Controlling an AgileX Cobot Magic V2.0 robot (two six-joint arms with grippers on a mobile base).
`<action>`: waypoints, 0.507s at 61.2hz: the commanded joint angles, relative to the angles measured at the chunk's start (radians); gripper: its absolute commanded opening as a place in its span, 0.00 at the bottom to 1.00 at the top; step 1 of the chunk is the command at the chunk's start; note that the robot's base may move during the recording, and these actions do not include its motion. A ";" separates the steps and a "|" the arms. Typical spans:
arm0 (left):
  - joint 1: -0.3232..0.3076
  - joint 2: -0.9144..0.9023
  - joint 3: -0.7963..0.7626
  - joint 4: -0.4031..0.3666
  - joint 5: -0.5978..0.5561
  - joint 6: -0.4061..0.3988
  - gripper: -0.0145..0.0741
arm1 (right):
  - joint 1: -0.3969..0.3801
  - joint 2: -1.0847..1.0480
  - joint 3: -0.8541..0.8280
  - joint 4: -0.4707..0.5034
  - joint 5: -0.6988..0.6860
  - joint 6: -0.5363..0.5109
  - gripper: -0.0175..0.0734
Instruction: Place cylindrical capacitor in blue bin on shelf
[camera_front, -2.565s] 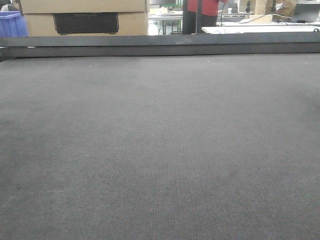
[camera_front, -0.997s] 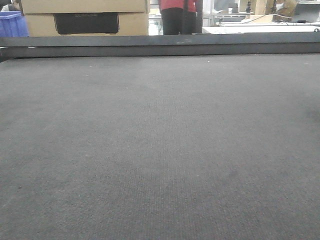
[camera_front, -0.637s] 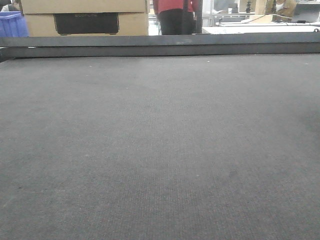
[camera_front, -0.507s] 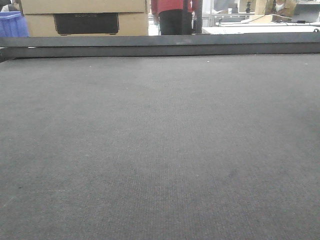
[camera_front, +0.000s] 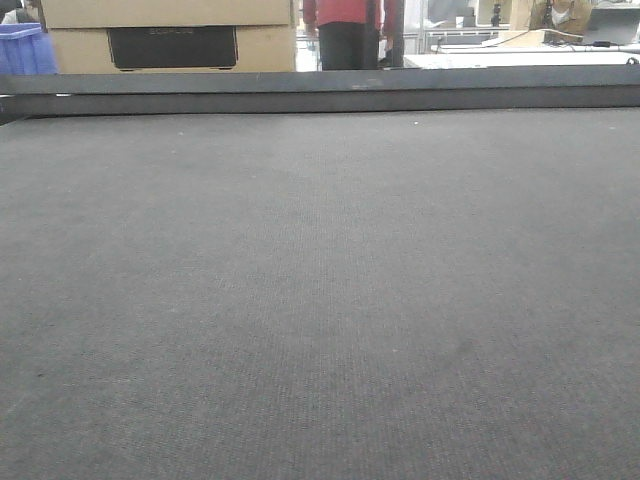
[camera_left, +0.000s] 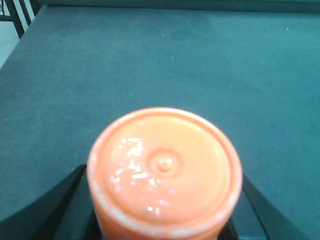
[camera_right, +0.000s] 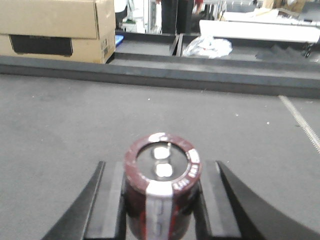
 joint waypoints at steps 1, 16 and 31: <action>-0.024 -0.016 0.030 -0.011 -0.049 0.000 0.04 | 0.004 -0.005 -0.006 -0.015 -0.016 -0.011 0.03; -0.032 -0.018 0.032 -0.008 -0.052 0.000 0.04 | 0.004 -0.005 -0.006 -0.015 -0.012 -0.011 0.03; -0.032 -0.018 0.030 -0.008 -0.052 0.000 0.04 | 0.004 -0.005 -0.006 -0.015 -0.014 -0.011 0.03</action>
